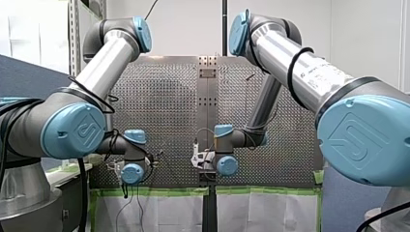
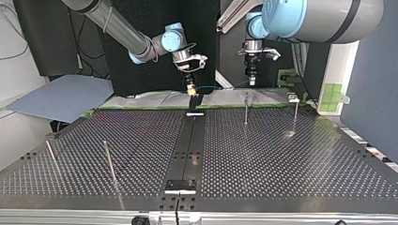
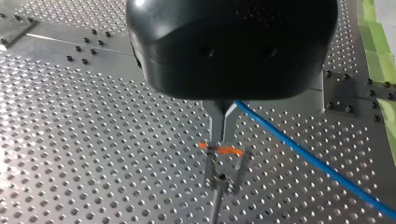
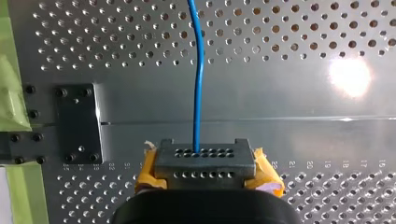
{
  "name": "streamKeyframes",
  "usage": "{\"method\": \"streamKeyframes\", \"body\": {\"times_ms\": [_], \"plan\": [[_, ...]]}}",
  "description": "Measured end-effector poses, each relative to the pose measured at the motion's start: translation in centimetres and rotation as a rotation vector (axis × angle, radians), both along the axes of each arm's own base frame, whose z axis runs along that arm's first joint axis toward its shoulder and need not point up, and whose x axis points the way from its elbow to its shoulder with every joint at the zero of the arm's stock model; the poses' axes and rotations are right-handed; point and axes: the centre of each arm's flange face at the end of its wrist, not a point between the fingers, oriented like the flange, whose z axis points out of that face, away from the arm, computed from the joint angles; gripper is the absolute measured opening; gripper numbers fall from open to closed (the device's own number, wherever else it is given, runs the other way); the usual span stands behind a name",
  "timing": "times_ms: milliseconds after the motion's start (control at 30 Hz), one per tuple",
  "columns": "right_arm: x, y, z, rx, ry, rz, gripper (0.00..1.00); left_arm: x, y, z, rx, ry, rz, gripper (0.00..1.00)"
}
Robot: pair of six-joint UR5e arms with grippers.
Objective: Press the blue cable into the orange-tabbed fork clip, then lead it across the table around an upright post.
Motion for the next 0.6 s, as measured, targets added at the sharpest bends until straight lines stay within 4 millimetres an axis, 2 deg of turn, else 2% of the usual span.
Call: {"method": "streamKeyframes", "body": {"times_ms": [267,433,600], "plan": [[-0.3,-1.1,0.0,-0.004,0.003,0.003,0.0,2.0,0.9,-2.1,0.019,0.026,0.025,0.0],[0.3,-1.3,-0.3,-0.002,0.019,0.015,0.0,2.4,2.3,-3.5,0.008,0.076,0.031,0.0],[1.0,-1.2,-0.5,-0.002,0.029,0.025,0.0,2.8,3.5,-3.9,-0.004,0.097,0.033,0.0]]}}
